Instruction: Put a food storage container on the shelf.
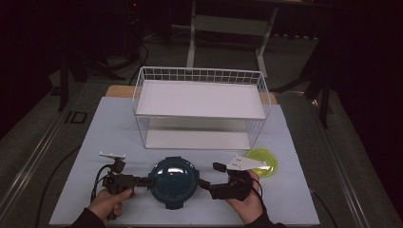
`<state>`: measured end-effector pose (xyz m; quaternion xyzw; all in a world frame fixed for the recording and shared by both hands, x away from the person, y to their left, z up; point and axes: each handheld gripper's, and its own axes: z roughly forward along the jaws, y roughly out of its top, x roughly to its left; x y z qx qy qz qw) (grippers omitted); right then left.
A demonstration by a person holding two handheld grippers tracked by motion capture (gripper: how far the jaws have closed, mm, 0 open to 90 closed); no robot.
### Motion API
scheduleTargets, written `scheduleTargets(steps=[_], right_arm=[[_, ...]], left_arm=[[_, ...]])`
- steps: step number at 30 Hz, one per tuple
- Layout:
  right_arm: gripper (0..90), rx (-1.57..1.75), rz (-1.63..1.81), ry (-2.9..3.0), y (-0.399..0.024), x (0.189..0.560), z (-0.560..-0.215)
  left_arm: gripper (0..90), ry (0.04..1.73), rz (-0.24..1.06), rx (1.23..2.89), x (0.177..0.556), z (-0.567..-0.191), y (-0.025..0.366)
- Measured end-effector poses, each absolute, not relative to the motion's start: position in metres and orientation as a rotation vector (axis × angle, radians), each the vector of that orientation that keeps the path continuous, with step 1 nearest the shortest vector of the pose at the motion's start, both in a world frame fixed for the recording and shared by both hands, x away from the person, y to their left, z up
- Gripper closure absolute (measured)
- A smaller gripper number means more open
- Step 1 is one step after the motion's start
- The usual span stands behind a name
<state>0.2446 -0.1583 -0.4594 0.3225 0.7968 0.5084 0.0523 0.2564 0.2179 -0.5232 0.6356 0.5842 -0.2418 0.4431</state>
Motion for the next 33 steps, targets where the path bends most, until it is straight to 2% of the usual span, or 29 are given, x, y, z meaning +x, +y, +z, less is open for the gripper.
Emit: scheduleTargets(steps=[14,23,33], right_arm=[[23.1,1.172,1.526,2.516,-0.158,0.254,-0.475],[27.5,1.372,1.568,2.594,-0.157,0.269,-0.489],[31.7,1.43,1.553,2.653,-0.153,0.271,-0.498]], left_arm=[[51.9,1.415,-0.599,1.593,0.251,-0.524,0.22],[52.1,1.357,-0.546,1.646,0.247,-0.519,0.218],[53.7,1.277,-0.477,1.701,0.24,-0.512,0.214]])
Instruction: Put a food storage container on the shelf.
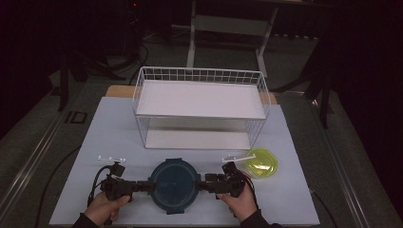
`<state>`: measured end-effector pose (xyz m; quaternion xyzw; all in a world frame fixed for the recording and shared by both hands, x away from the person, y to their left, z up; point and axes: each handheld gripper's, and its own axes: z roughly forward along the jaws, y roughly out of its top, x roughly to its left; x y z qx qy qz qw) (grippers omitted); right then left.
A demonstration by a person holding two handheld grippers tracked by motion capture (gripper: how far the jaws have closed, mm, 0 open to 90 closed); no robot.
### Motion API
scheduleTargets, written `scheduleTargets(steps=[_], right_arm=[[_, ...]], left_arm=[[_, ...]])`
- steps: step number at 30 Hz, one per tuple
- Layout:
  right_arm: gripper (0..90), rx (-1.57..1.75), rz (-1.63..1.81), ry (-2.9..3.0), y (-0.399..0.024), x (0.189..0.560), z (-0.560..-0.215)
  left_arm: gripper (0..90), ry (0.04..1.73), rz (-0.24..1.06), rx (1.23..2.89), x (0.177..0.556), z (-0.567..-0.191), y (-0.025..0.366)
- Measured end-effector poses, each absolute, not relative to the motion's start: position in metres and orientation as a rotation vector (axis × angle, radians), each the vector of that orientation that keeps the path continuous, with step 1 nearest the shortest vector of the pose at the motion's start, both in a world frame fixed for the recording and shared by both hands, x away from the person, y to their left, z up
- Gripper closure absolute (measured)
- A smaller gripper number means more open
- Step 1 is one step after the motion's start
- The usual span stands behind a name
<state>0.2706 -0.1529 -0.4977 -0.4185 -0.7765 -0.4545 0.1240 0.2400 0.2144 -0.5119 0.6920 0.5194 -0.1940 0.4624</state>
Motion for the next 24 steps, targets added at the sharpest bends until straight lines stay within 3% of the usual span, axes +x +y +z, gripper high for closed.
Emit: scheduleTargets(steps=[24], right_arm=[[50.6,-1.141,-1.256,-2.218,-0.1513,0.2662,-0.5015]], left_arm=[[55.3,1.21,-0.424,1.734,0.2301,-0.5086,0.2133]])
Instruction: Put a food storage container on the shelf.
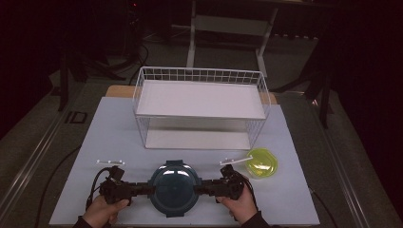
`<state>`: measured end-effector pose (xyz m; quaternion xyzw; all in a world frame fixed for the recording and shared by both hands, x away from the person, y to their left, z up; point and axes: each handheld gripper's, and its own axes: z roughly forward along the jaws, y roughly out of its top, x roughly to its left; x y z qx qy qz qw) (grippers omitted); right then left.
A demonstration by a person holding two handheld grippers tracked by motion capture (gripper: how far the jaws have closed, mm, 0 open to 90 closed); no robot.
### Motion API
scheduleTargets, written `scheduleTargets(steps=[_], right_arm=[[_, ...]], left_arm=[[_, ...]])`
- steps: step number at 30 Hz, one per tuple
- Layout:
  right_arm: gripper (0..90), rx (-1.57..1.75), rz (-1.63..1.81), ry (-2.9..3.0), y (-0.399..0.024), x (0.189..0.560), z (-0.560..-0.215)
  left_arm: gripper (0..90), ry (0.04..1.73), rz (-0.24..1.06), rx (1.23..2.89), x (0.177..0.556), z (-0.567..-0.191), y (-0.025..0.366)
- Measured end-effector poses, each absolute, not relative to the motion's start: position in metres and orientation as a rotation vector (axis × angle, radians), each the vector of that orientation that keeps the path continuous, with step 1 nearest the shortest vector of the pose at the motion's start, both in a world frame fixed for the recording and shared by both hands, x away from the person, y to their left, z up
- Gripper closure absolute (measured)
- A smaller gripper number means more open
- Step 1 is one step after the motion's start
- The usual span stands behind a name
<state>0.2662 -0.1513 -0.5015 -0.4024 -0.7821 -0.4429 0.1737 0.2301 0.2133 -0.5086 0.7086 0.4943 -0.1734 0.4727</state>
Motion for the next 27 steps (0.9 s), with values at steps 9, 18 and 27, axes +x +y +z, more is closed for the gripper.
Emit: scheduleTargets(steps=[9,18,27], right_arm=[[51.7,-1.124,-1.261,-2.194,-0.152,0.266,-0.503],[54.4,-1.129,-1.263,-2.214,-0.149,0.26,-0.497],[55.4,-1.162,-1.256,-2.174,-0.152,0.26,-0.498]], left_arm=[[55.6,1.211,-0.431,1.726,0.227,-0.509,0.213],[56.8,1.246,-0.428,1.715,0.22,-0.507,0.213],[57.0,1.259,-0.416,1.717,0.221,-0.501,0.208]])
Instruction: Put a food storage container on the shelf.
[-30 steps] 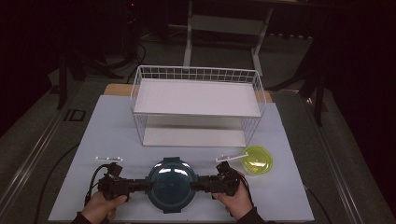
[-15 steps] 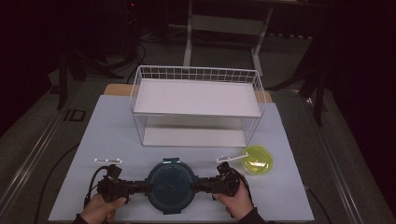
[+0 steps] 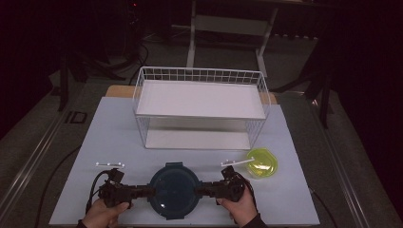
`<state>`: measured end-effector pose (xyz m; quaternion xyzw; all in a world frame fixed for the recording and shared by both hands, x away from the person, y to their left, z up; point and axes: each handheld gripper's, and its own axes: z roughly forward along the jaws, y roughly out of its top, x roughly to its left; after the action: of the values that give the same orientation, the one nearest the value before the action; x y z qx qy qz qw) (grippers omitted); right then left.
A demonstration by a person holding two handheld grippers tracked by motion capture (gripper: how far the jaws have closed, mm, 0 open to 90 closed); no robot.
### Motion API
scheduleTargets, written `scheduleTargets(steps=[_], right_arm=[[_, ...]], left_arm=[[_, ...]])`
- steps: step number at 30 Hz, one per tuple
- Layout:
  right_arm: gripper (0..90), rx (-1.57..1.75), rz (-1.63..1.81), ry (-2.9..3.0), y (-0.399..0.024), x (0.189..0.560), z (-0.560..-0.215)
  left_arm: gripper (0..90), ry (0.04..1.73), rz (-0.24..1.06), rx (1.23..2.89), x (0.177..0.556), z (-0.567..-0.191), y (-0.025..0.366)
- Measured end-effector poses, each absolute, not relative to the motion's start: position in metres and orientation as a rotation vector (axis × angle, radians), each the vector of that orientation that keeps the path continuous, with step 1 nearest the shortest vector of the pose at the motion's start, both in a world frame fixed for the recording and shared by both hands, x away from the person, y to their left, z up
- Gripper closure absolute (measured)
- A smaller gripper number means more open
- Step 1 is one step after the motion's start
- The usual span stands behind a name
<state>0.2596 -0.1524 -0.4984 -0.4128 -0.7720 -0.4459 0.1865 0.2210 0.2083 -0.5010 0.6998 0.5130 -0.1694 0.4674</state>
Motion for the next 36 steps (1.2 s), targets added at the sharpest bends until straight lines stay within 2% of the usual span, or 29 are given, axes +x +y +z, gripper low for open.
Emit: scheduleTargets(steps=[7,36], right_arm=[[55.7,-1.178,-1.266,-2.158,-0.156,0.26,-0.496],[56.0,-1.226,-1.446,-2.139,-0.192,0.282,-0.413]], left_arm=[[57.0,1.249,-0.395,1.729,0.225,-0.489,0.203],[57.1,1.11,-0.277,1.746,0.271,-0.399,0.172]])
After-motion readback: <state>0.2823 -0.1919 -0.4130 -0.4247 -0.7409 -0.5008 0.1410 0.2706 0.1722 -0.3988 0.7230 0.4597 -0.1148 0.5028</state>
